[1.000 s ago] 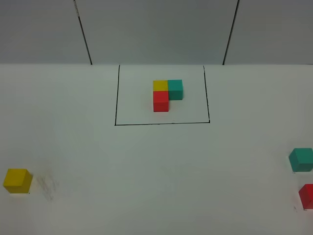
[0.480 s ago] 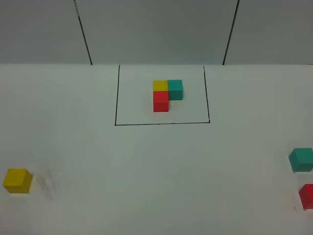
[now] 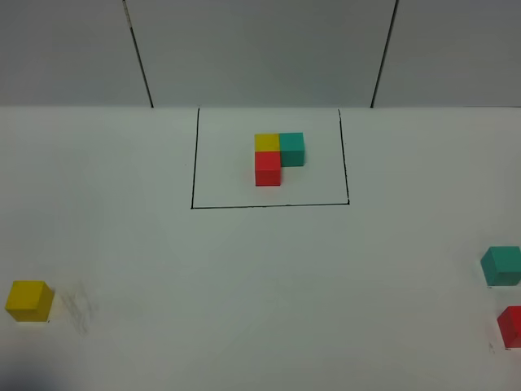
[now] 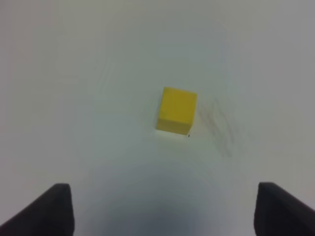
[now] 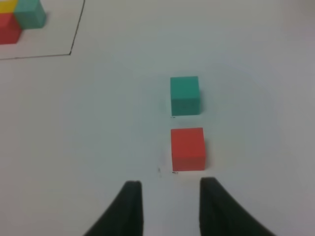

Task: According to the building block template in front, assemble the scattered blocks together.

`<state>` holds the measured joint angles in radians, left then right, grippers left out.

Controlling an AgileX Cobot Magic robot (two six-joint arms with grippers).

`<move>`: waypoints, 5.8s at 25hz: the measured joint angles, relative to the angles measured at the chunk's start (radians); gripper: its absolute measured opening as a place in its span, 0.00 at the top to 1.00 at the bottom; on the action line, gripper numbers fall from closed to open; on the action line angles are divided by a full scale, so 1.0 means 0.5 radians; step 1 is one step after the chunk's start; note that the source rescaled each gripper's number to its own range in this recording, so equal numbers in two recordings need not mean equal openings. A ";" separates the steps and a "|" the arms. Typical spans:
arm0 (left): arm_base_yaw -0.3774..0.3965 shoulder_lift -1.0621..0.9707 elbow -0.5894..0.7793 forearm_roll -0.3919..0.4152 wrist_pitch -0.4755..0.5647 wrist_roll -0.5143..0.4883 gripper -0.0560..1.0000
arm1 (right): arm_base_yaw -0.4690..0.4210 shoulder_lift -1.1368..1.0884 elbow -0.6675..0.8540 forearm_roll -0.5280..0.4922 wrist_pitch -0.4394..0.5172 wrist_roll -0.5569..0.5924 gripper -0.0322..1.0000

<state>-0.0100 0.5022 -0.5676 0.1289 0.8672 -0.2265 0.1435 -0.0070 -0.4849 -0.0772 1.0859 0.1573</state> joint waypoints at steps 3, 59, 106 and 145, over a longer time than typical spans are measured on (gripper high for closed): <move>0.000 0.254 -0.068 0.000 -0.074 -0.032 0.27 | 0.000 0.000 0.000 0.000 0.000 0.000 0.96; 0.000 2.428 -0.369 0.049 -0.904 0.140 0.27 | 0.000 0.000 0.000 0.000 0.000 0.000 0.96; -1.215 2.823 -1.683 -0.258 0.029 1.763 0.95 | 0.000 0.000 0.000 0.000 0.000 0.000 0.96; -1.345 3.273 -1.688 -0.291 -0.503 2.239 0.95 | 0.000 0.000 0.000 0.000 0.000 0.000 0.96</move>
<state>-0.6828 2.1385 -1.4115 -0.0165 0.6159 0.8930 0.1435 -0.0070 -0.4849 -0.0772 1.0859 0.1573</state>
